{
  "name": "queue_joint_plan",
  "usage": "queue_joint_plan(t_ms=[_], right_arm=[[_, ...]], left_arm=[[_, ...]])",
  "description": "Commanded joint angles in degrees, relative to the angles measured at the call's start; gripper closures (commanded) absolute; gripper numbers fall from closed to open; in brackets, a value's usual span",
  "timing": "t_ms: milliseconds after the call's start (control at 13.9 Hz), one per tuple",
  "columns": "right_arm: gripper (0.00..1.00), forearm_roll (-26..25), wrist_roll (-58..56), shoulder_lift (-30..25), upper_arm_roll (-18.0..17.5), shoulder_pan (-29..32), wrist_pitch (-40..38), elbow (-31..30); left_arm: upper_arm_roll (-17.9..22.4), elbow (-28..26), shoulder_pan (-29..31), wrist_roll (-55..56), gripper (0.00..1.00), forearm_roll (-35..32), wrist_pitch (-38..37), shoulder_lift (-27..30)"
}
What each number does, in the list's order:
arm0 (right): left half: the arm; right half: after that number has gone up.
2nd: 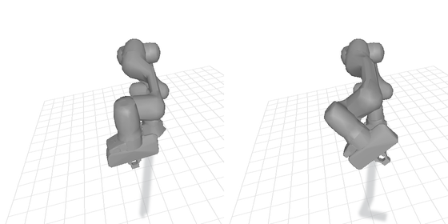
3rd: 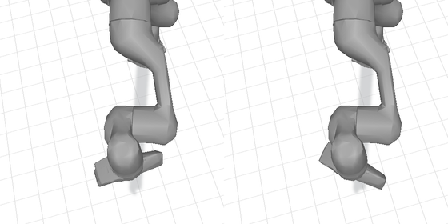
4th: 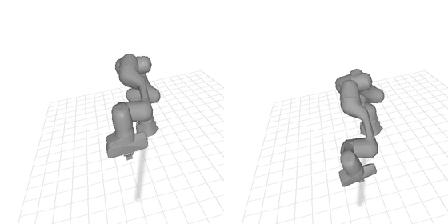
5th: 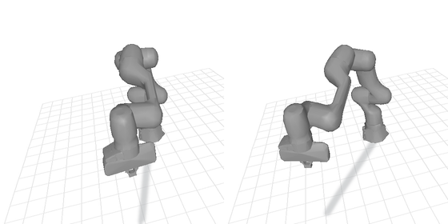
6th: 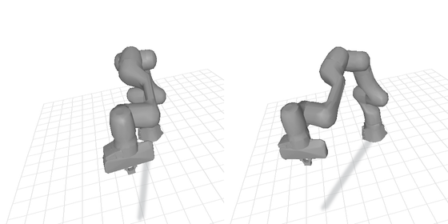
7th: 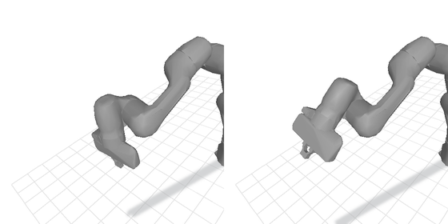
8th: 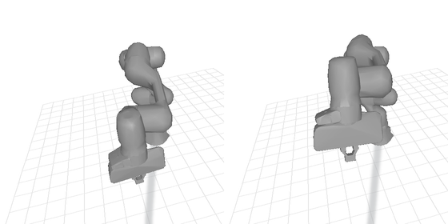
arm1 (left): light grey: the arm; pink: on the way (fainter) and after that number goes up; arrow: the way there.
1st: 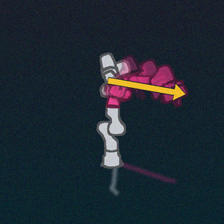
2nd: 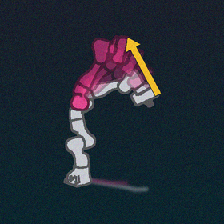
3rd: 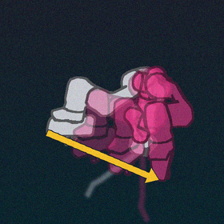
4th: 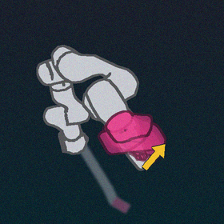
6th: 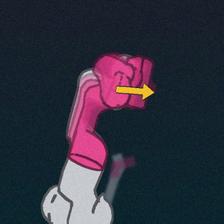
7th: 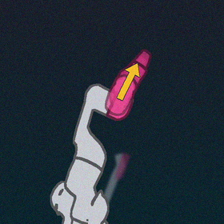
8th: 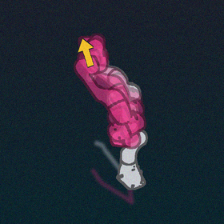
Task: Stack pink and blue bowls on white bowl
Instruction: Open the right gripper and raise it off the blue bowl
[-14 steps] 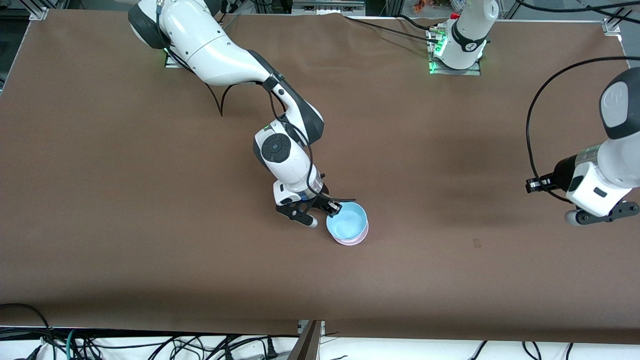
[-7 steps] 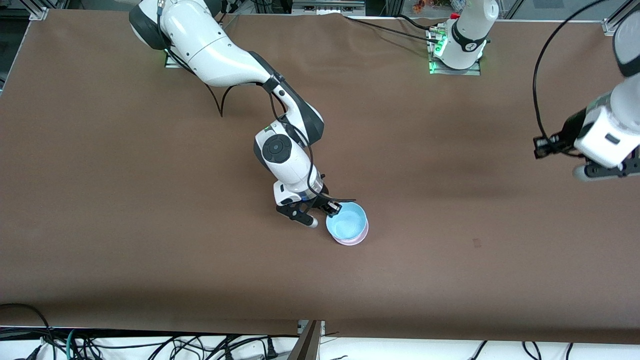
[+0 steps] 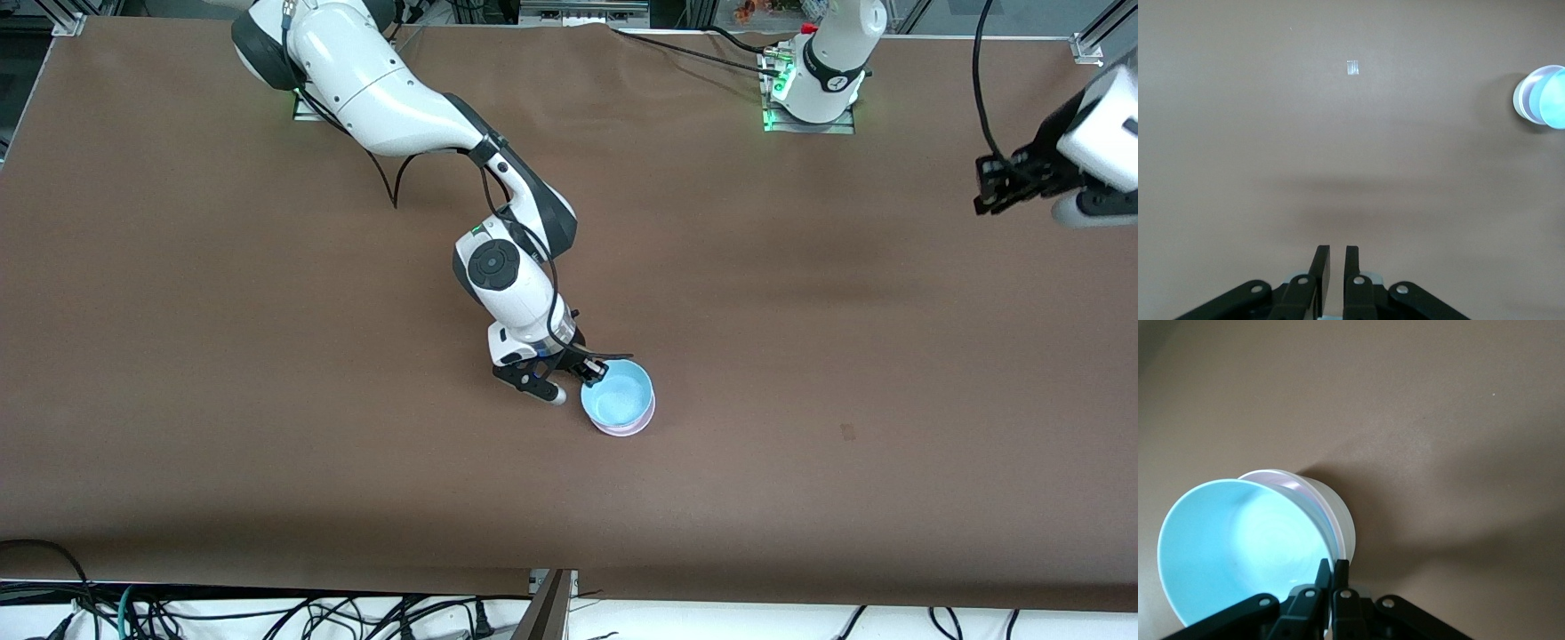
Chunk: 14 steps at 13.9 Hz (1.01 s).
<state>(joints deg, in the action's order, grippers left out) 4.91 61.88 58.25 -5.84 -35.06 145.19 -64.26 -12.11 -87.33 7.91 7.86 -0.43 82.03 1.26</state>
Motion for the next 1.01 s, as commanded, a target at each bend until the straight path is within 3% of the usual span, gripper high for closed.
queue_joint_plan(t_ms=[0,72,144,216,289,505,722,938], right_arm=[[0.20,-0.7,0.9,0.7,0.9,-0.8,-0.2,2.3],[0.00,-0.7,1.0,0.6,0.9,-0.8,-0.3,2.3],[0.00,-0.6,1.1,0.5,0.9,-0.8,-0.3,2.3],[0.00,-0.6,1.1,0.3,0.9,-0.7,-0.9,2.3],[0.00,-0.6,1.1,0.3,0.9,-0.8,-1.0,2.3],[0.00,-0.6,1.1,0.3,1.0,-0.8,-1.1,2.3],[0.00,-0.6,0.7,-0.8,1.0,-0.3,-6.9,4.7],[0.00,-0.5,-1.9,-6.5,1.9,3.1,-14.7,5.6]], left_arm=[[-0.1,-1.5,0.0,-1.7,0.69,2.4,-2.7,3.9],[-0.1,-1.5,-0.1,-1.7,0.64,2.4,-2.8,3.9],[0.2,-1.5,-0.2,-1.8,0.49,2.5,-2.7,3.6],[0.2,-1.9,-0.4,-1.8,0.25,2.5,-2.5,2.8],[0.2,-1.9,-0.6,-1.8,0.17,2.5,-2.5,1.5],[0.2,-1.7,-0.7,-1.8,0.09,2.2,1.2,-2.2],[0.2,-1.6,-0.6,-1.7,0.06,1.7,4.0,-5.0],[0.2,-0.2,-0.5,-1.7,0.04,2.0,5.4,-7.1]])
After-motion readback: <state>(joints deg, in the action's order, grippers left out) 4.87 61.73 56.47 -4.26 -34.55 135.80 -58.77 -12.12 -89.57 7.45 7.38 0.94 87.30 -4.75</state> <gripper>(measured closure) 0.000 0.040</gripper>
